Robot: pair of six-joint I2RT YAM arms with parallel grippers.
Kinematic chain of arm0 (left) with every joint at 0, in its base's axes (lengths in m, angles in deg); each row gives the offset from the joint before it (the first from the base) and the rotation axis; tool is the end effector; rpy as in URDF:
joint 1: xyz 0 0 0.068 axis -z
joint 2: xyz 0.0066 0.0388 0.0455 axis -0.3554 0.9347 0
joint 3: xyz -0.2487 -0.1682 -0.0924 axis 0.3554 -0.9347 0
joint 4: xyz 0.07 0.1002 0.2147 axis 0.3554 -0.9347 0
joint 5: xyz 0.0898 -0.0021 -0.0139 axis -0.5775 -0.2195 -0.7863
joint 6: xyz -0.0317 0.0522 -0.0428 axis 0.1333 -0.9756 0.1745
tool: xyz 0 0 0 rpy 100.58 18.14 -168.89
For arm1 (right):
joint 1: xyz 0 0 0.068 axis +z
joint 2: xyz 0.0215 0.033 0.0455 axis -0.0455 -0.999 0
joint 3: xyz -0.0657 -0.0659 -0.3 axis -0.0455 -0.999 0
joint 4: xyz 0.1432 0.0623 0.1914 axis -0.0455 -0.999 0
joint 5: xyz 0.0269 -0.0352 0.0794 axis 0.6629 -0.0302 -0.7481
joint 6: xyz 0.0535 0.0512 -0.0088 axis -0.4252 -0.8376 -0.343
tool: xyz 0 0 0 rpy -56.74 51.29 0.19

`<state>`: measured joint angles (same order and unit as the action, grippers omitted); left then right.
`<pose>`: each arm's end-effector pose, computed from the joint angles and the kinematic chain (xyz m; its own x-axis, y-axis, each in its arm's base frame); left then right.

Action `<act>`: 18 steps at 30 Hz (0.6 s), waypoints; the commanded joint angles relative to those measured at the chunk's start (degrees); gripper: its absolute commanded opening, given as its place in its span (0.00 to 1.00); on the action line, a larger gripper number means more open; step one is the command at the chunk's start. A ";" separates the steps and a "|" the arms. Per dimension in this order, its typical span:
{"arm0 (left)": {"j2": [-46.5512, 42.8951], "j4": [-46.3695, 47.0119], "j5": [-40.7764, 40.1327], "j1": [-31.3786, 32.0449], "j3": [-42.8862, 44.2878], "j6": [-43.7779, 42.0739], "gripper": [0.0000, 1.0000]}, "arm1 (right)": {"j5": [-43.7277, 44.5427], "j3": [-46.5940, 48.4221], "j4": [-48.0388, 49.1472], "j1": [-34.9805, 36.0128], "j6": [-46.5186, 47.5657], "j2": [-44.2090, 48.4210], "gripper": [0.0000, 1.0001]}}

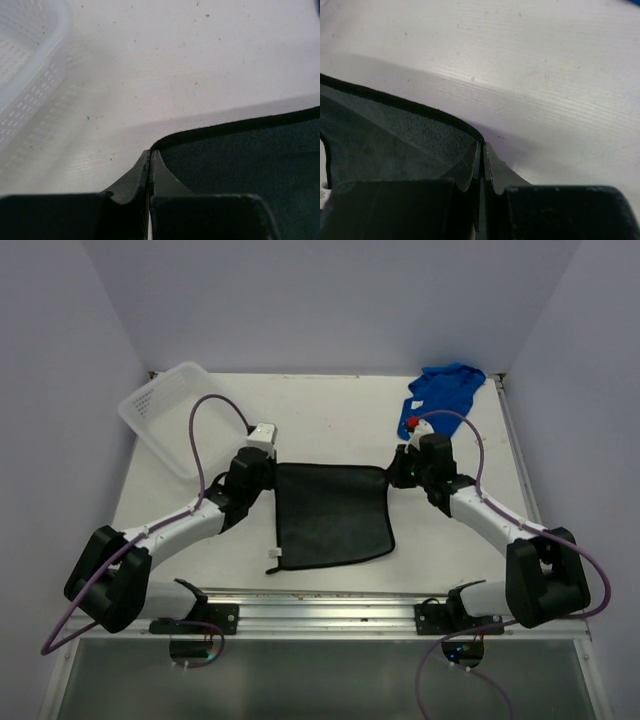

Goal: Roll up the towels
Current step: Fold the towel

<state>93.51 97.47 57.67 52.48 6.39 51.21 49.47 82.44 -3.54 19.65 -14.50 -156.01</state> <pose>0.2506 -0.1344 0.2581 -0.4659 -0.0363 -0.8841 0.1720 0.9764 -0.1307 0.2733 0.0944 0.2538 -0.6567 0.1156 -0.7453 -0.2256 0.9128 0.3403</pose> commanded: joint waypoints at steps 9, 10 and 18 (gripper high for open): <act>-2.48 9.19 -0.44 0.16 0.22 -7.15 0.00 | -8.15 -7.93 22.17 0.10 9.53 5.99 0.02; -3.18 9.72 0.18 0.16 -0.13 -7.33 0.00 | -8.95 -7.85 22.09 0.10 10.32 5.65 0.01; -9.95 13.42 4.15 0.07 -8.57 -5.40 0.00 | -10.89 -12.76 23.76 0.10 9.19 8.10 0.00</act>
<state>86.48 105.66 60.62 52.48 0.45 45.70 40.77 71.78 16.46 19.65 -5.98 -150.70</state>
